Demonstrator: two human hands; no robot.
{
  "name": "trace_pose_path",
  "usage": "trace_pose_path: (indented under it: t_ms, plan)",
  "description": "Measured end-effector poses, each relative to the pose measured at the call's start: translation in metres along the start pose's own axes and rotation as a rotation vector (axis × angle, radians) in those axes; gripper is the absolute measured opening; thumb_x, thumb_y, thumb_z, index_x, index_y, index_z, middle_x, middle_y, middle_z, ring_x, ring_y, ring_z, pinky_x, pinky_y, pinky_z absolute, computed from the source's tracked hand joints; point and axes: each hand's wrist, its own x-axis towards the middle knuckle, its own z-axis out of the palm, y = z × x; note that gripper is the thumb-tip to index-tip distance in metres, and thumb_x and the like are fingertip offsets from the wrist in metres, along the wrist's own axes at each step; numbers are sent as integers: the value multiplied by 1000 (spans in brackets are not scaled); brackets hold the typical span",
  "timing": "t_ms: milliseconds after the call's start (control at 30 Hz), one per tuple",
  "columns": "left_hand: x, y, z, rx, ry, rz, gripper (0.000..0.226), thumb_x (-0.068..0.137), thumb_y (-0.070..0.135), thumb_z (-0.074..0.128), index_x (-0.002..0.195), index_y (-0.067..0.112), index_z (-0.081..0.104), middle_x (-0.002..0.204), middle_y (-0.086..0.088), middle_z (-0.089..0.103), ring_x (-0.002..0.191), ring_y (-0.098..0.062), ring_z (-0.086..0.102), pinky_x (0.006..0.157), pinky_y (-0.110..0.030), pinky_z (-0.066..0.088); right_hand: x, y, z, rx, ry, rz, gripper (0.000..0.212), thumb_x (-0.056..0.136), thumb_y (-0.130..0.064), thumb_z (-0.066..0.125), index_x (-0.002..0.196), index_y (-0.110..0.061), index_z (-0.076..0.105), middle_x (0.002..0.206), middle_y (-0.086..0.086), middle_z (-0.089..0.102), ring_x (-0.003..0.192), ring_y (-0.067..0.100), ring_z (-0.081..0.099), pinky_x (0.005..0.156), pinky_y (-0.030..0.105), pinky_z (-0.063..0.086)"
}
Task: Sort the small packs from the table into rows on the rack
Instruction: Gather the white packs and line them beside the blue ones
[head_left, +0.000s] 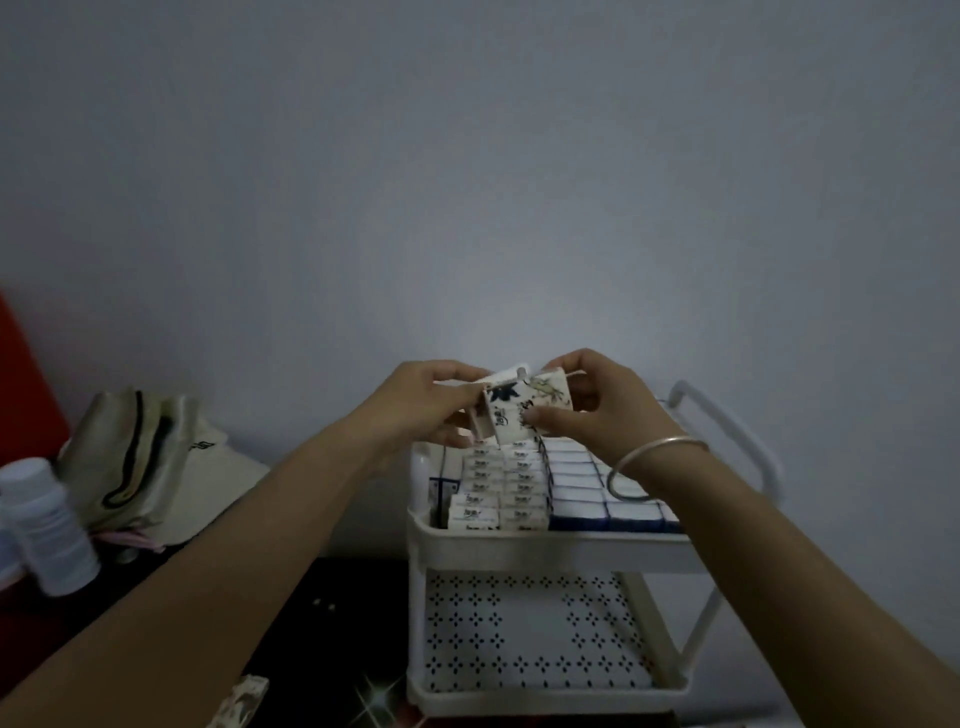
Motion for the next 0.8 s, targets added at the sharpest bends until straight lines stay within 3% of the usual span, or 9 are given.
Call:
trace_pose_path:
  t_ms: [133, 200, 300, 400, 467, 533, 667, 733, 800]
  plan:
    - [7, -1, -2, -17, -113, -3, 43, 93, 52, 49, 112, 19, 70, 102, -7, 74, 93, -22, 72, 85, -40, 57, 14, 7, 3, -159, 31, -51, 36, 70, -19, 81, 99, -21, 59, 93, -5, 65, 78, 13, 67, 69, 33, 60]
    - [9, -2, -2, 20, -137, 10, 57, 80, 63, 58, 118, 21, 66, 105, -4, 74, 95, -20, 71, 87, -39, 57, 21, 13, 7, -161, 27, -41, 45, 69, -26, 82, 106, -24, 56, 94, -5, 64, 79, 10, 64, 71, 30, 59]
    - [14, -7, -2, 137, -94, 31, 56, 73, 34, 81, 124, 20, 61, 105, -2, 73, 93, -20, 71, 81, -37, 59, 32, 19, 15, -330, 87, -78, 67, 68, -39, 81, 124, -29, 47, 108, -6, 58, 91, 10, 59, 75, 24, 52]
    - [18, -3, -3, 197, 30, -23, 65, 74, 26, 81, 130, 16, 50, 110, -5, 67, 85, -16, 70, 61, -20, 55, 40, 21, 22, -705, 154, -398, 74, 73, -37, 76, 137, -27, 41, 132, -1, 48, 117, 18, 45, 94, 35, 47]
    - [24, 3, -3, 350, 123, -14, 75, 74, 33, 80, 136, 19, 40, 119, -7, 61, 99, -18, 64, 74, -24, 52, 45, 20, 31, -842, 35, -589, 73, 74, -33, 71, 139, -21, 41, 131, 2, 52, 119, 25, 42, 93, 41, 46]
    - [30, 9, -1, 503, 192, 19, 82, 75, 35, 76, 142, 17, 32, 126, -10, 58, 111, -22, 57, 92, -33, 49, 52, 20, 42, -896, -12, -591, 71, 75, -34, 70, 138, -17, 42, 125, 2, 56, 117, 26, 43, 88, 42, 47]
    - [34, 7, -5, 436, 245, 45, 84, 77, 54, 69, 143, 20, 31, 118, -7, 63, 106, -22, 62, 91, -36, 50, 75, 26, 52, -662, 91, -448, 59, 75, -32, 75, 126, -18, 50, 115, 0, 61, 106, 21, 50, 82, 33, 47]
    - [35, -5, -15, 215, 297, 33, 59, 88, 52, 57, 134, 17, 43, 103, -4, 71, 90, -18, 69, 72, -30, 53, 87, 37, 52, -398, 37, -280, 59, 73, -28, 78, 123, -18, 50, 109, 0, 62, 95, 15, 57, 78, 26, 49]
    - [38, -29, -29, 48, 420, -4, 26, 98, 28, 44, 116, 14, 56, 95, -4, 73, 80, -17, 68, 62, -27, 48, 98, 53, 56, -175, -7, -112, 57, 72, -22, 80, 121, -18, 51, 105, -1, 61, 83, 7, 59, 72, 17, 50]
